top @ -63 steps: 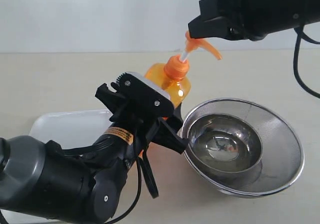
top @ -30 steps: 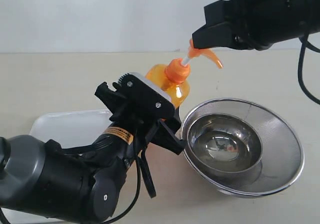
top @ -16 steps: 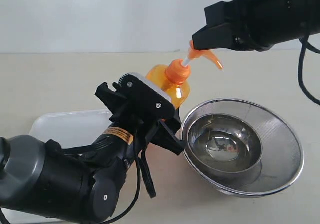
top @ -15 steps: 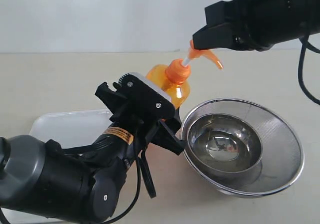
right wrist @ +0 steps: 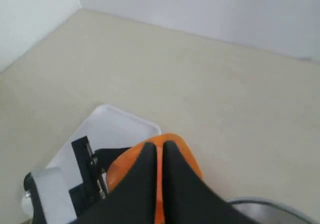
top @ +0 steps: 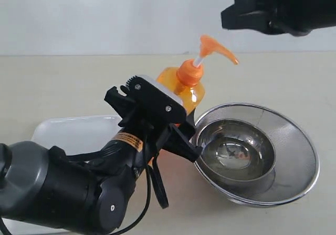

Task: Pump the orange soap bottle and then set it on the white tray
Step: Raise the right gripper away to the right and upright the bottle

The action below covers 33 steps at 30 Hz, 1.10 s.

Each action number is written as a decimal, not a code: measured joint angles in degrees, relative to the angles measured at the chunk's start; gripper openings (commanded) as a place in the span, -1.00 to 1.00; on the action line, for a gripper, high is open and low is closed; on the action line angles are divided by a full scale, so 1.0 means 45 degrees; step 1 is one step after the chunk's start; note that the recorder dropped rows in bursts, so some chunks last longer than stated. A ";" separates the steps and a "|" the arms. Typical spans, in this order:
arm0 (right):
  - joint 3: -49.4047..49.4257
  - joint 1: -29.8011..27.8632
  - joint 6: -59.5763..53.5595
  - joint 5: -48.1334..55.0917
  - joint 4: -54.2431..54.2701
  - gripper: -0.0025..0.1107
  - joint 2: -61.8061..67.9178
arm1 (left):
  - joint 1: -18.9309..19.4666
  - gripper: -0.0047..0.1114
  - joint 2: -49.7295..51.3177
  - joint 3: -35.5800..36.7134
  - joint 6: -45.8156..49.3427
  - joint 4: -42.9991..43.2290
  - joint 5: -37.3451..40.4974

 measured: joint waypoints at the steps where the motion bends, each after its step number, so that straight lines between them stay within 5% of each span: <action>1: 0.0065 0.0000 0.0091 -0.0293 0.0004 -0.96 -0.0208 | 0.0000 -0.84 0.0000 0.0000 0.0000 0.0000 0.0000; 15: 0.5629 0.0051 0.0205 -0.8658 -0.0086 -0.96 -0.2191 | 0.0000 -0.84 0.0000 0.0000 -0.0907 -0.0275 -0.0432; 25: 0.7741 0.3216 0.1872 -1.3753 -0.2617 -0.96 -0.4310 | 0.0000 -0.84 -0.0597 0.0000 -0.1475 -0.0282 -0.0418; 33: 1.0133 0.3694 0.3177 -1.6578 -0.2535 -0.96 -0.4299 | 0.0000 -0.84 -0.1724 0.0000 -0.1840 -0.0574 -0.0418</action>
